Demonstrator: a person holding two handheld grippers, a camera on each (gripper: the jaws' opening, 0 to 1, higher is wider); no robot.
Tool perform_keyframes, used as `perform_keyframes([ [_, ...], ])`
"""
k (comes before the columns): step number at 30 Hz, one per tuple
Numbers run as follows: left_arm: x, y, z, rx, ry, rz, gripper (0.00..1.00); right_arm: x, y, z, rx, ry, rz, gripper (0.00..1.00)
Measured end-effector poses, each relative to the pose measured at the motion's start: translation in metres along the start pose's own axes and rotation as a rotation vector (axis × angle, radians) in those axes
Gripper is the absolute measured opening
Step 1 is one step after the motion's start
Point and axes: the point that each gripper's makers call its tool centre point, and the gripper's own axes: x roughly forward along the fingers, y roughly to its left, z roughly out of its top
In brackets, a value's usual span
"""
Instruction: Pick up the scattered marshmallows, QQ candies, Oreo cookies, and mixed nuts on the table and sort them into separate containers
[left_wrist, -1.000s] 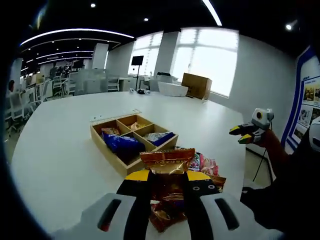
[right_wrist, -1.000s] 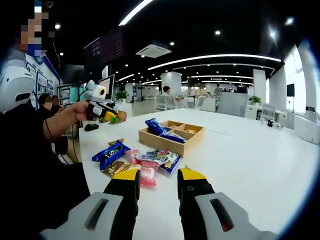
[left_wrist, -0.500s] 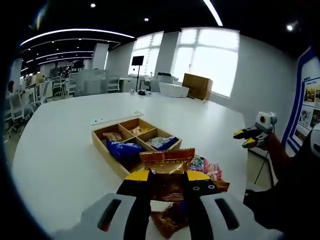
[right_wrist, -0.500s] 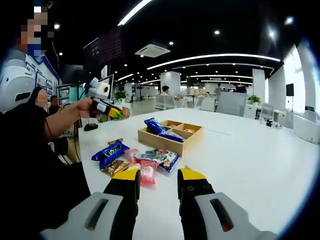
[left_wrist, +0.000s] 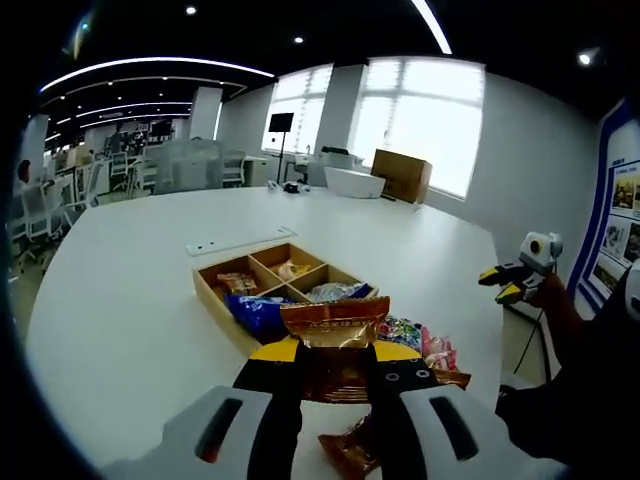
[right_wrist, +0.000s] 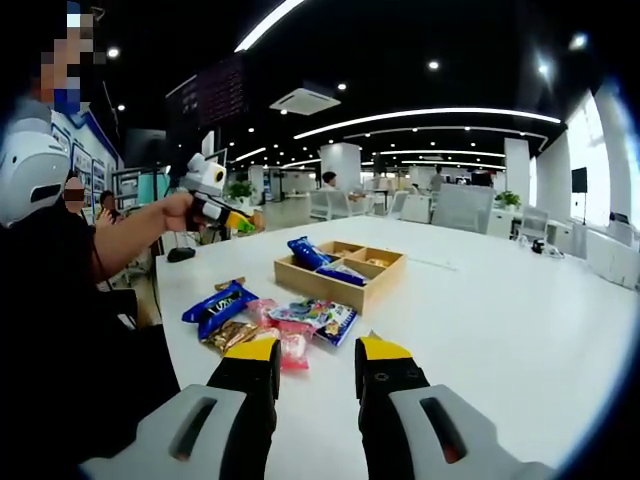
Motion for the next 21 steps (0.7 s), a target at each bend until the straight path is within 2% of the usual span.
perform_keyframes([
  [21, 0.013, 0.020, 0.021, 0.011, -0.006, 0.016, 0.29, 0.002, 0.001, -0.004, 0.009, 0.007, -0.003, 0.26],
])
